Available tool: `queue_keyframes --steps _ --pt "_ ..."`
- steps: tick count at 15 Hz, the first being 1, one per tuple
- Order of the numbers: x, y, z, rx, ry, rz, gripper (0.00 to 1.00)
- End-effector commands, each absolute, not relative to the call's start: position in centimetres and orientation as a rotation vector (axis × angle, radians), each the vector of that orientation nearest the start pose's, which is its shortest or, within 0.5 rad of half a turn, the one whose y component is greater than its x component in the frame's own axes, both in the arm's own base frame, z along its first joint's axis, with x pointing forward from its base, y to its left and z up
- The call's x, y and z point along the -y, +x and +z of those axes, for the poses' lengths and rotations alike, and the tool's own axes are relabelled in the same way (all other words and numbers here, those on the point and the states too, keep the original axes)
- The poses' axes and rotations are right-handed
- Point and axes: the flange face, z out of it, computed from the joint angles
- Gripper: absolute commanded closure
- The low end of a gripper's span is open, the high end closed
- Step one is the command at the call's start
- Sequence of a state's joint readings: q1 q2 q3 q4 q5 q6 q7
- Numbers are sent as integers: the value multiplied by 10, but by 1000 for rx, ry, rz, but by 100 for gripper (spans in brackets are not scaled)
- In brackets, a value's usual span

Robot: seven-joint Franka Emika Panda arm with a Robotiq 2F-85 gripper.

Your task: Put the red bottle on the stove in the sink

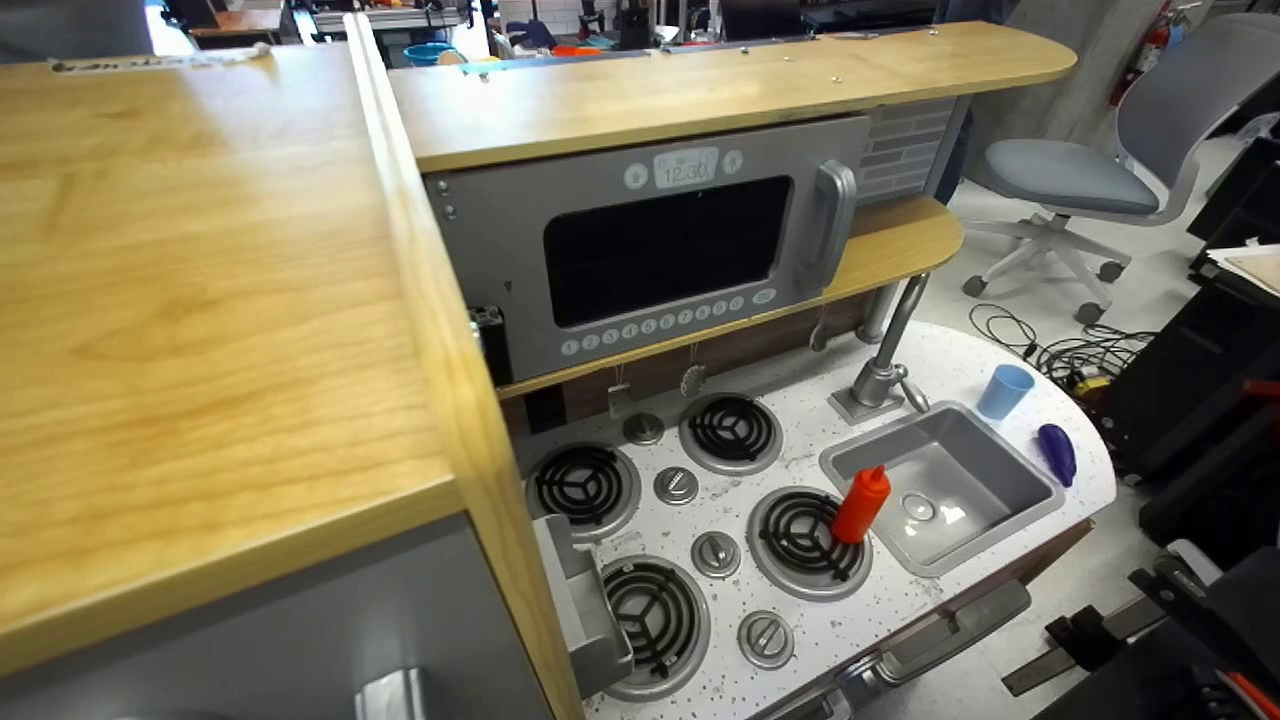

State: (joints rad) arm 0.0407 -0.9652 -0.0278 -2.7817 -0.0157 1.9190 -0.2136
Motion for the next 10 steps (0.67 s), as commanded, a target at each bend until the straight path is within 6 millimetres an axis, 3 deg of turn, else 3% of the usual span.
queue_keyframes --steps 1,5,10 --pt "-3 299 454 380 -3110 -103 0" --pt "1 338 418 328 -3121 -23 0" --pt "-2 389 356 265 -3135 101 0"
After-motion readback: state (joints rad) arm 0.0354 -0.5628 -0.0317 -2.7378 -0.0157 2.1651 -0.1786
